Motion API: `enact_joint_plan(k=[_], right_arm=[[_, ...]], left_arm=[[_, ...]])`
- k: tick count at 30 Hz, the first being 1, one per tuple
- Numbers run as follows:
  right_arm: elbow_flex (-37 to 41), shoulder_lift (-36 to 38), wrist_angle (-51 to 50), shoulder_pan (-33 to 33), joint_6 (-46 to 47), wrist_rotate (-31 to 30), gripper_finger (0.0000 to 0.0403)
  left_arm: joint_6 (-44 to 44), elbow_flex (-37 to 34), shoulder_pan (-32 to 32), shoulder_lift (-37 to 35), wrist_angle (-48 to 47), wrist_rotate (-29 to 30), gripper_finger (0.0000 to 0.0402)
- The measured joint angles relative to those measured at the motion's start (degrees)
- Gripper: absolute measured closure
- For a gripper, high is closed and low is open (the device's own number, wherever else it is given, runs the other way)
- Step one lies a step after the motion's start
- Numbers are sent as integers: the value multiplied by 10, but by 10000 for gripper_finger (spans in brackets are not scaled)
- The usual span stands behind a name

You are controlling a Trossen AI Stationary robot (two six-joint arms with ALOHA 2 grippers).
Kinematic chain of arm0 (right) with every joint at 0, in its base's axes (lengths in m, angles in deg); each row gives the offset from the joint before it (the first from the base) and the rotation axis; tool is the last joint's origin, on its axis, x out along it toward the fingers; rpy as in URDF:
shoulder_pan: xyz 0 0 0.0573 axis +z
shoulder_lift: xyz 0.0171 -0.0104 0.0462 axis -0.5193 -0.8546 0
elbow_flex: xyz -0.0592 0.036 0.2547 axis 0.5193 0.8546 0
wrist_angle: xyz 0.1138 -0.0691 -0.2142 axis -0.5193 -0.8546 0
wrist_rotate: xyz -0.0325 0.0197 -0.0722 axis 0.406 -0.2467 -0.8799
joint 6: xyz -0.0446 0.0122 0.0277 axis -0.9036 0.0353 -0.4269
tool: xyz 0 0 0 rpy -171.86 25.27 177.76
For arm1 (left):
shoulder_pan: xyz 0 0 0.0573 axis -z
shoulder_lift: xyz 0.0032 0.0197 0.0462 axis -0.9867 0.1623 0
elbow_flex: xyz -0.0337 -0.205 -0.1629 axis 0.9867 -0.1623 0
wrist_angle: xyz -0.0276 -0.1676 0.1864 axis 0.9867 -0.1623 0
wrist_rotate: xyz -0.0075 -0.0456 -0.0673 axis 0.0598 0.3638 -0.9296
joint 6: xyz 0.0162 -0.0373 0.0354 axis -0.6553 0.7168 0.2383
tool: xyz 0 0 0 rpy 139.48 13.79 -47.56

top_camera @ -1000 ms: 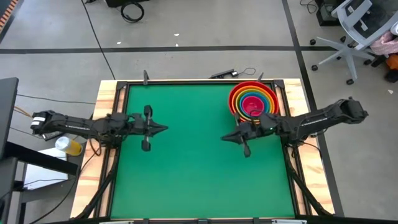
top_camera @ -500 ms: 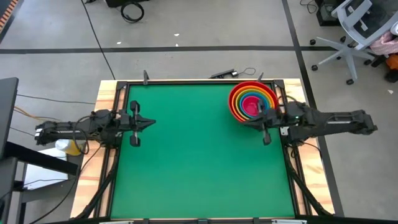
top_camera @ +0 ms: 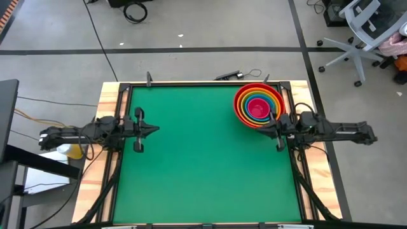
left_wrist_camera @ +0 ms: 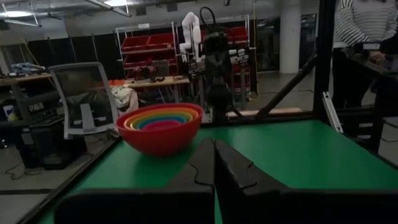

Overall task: Nest bowls inside each other
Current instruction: Return to Home Position

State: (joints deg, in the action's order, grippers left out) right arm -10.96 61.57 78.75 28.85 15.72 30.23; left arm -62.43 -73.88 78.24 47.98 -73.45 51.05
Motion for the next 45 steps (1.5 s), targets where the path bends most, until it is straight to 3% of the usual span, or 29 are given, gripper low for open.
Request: enact_joint_plan(k=[17, 40, 45], right_arm=[[97, 54, 65, 0, 4, 13, 403], [135, 57, 85, 1, 12, 16, 402], [135, 57, 94, 1, 15, 10, 371]], left_arm=[[1, -34, 0, 1, 29, -25, 400], [-7, -61, 0, 4, 104, -25, 400], [-6, -61, 0, 6, 94, -25, 400]])
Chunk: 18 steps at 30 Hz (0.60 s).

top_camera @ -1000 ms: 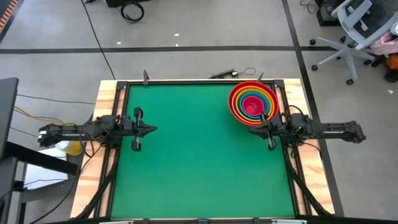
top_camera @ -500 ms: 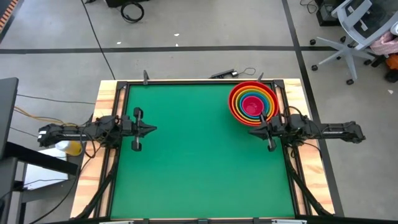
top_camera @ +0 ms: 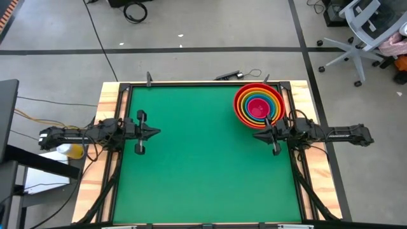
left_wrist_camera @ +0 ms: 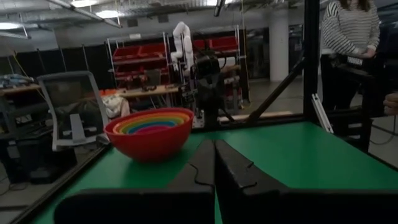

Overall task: Nest bowls inside each other
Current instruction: Return to Home Position

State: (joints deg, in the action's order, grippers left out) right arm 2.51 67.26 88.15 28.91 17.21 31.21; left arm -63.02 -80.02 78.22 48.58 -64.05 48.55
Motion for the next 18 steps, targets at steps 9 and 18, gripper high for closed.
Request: enact_joint_plan(k=[9, 18], right_arm=[[0, 0, 1, 0, 13, 0, 337], [0, 0, 1, 0, 14, 0, 338]], left_arm=[[10, 0, 0, 0, -12, 0, 400], [10, 0, 0, 0, -12, 0, 399]])
